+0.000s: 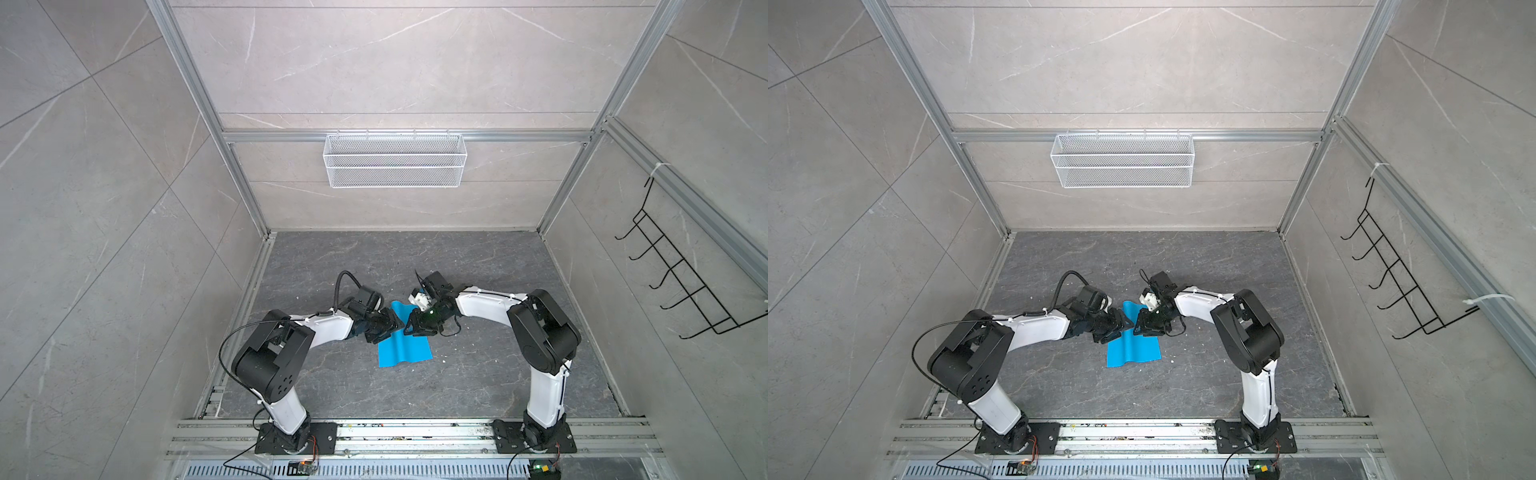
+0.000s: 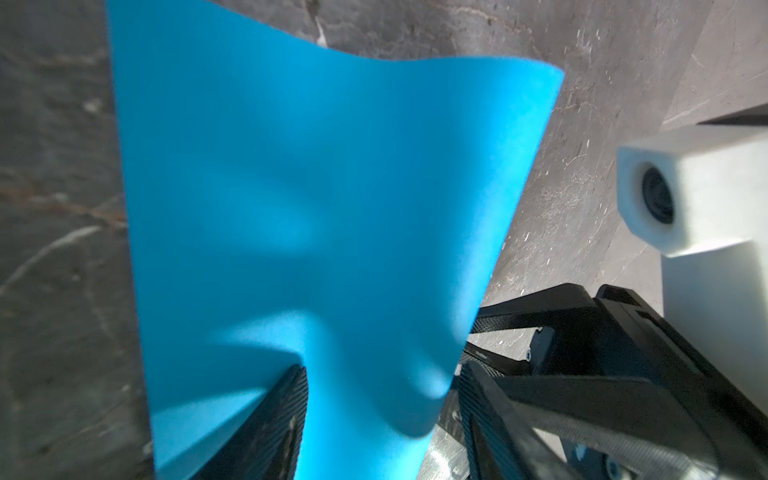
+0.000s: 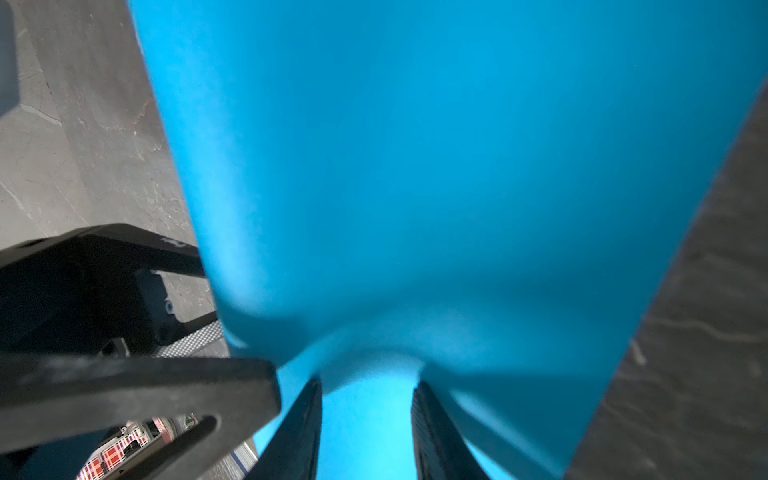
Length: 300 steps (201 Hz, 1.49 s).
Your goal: Fold a paper plane with a square sheet of paper (pick it up from the middle)
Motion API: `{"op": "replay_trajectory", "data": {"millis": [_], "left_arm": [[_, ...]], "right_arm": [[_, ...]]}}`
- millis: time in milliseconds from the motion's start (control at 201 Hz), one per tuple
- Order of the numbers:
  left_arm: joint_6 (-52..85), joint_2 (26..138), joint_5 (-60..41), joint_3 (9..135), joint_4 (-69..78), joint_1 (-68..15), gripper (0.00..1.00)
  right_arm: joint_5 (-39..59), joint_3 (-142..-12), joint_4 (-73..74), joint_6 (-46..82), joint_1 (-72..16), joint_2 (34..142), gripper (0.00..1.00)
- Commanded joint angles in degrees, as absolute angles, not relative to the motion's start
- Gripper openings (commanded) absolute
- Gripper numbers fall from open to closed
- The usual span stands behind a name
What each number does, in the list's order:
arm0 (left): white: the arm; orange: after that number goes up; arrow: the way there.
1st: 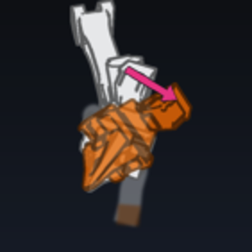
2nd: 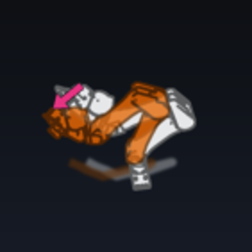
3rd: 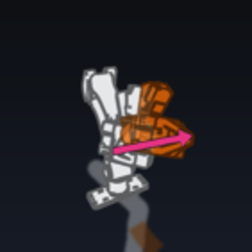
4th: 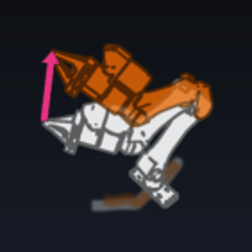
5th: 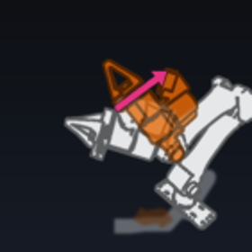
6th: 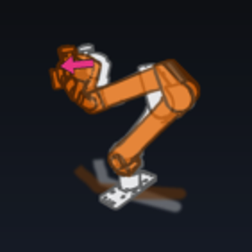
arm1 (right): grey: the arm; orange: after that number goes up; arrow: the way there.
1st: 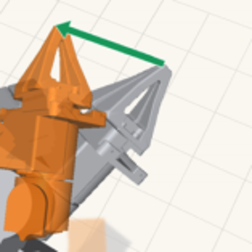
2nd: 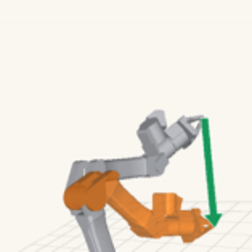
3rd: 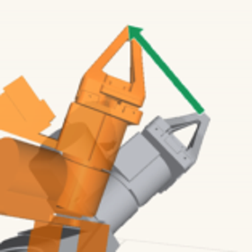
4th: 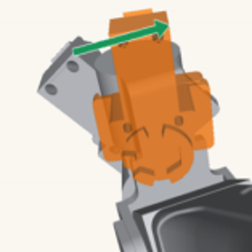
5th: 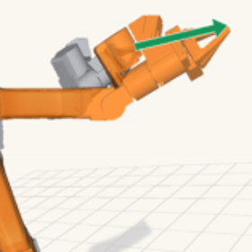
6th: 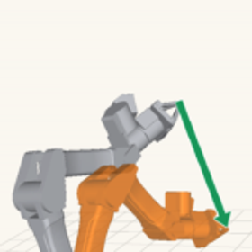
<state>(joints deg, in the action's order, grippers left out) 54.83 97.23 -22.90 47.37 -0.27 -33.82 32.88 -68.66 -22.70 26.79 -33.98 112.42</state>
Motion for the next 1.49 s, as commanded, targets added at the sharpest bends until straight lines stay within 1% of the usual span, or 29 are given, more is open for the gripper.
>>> {"op": "replay_trajectory", "data": {"millis": [0, 50, 134, 284, 478, 637, 861, 966, 1125, 1290, 1489], "left_arm": [[51.62, 98.83, -23.69, 48.77, -2.51, -33.89, 0.59], [50.89, 98.96, -23.7, 49.02, -3.07, -33.93, 0.57], [49.68, 98.75, -23.56, 49.28, -3.75, -33.99, 0.48], [47.18, 97.64, -23.72, 50.14, -4.75, -34.01, 0.37], [44.59, 94.64, -24.01, 49.72, -3.48, -33.99, 0.31], [43.26, 91.89, -25.81, 48.27, -0.21, -33.85, 0.26], [46.09, 88.19, -33.34, 46.26, 9.57, -33.84, 0.24], [49.79, 89.01, -36.22, 46.05, 14.88, -33.99, 0.25], [54.62, 94.65, -38.24, 46.15, 20.73, -33.88, 0.25], [54.96, 100.05, -37.21, 47.04, 19.48, -33.67, 0.26], [51.65, 102.25, -34.76, 48.27, 14.22, -33.5, 0.28]], "right_arm": [[31.63, -68.74, -23.29, 26.36, -34.06, 115.53, 0.39], [31.63, -68.87, -23.33, 26.37, -34.1, 115.66, 0.39], [31.64, -68.75, -23.13, 26.45, -34.1, 115.6, 0.39], [31.39, -68.68, -22.62, 26.87, -34.1, 115.1, 0.38], [31.24, -67.6, -21.01, 28.05, -33.6, 113.12, 0.38], [30.76, -63.18, -15.32, 31.15, -31.47, 106.08, 0.38], [28.36, -53.02, -6.01, 35.84, -25.42, 90.19, 0.44], [28.55, -51.34, -6.25, 34.28, -23.56, 86.2, 0.5], [30.28, -53.5, -10.82, 30.03, -23.48, 88.94, 0.53], [33.44, -53.8, -10.51, 29.35, -23.58, 93.23, 0.47], [34.1, -53.86, -10.4, 28.99, -24.22, 97.6, 0.41]]}}
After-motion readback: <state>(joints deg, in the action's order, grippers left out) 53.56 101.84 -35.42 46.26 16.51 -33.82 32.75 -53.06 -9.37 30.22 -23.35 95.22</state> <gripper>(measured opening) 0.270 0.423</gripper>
